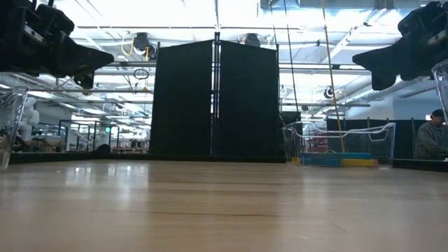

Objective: Sort blocks by size
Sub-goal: Return to Home Position

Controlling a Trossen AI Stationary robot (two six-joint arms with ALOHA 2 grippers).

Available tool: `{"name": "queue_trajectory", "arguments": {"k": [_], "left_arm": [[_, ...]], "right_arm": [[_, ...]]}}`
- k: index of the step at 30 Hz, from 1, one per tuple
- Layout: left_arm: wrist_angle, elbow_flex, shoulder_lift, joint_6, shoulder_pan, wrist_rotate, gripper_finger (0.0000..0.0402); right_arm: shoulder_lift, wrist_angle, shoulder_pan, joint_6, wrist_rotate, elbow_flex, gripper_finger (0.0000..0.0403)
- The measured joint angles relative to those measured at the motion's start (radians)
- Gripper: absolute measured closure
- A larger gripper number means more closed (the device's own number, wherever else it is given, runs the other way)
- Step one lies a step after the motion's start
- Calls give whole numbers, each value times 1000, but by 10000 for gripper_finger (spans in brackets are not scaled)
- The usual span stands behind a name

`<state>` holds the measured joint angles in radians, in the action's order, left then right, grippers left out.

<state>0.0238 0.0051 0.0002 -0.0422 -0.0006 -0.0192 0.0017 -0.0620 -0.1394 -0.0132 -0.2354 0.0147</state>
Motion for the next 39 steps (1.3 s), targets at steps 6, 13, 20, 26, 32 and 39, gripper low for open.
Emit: {"name": "queue_trajectory", "arguments": {"k": [6,13,20,26,32,39], "left_arm": [[1,0,0,-1,0,-8,401],[-2,0,0,-2,0,-14,400],[-1,0,0,-2,0,-14,394],[-1,0,0,-3,0,-14,394],[-1,0,0,-3,0,-14,393],[-1,0,0,-3,0,-15,393]], "right_arm": [[0,5,0,-13,2,0,403],[1,-37,0,3,2,0,402],[1,-26,0,-52,1,0,396],[1,-26,0,-53,1,0,396],[1,-25,0,-53,1,0,395],[1,-24,0,-53,1,0,395]]}}
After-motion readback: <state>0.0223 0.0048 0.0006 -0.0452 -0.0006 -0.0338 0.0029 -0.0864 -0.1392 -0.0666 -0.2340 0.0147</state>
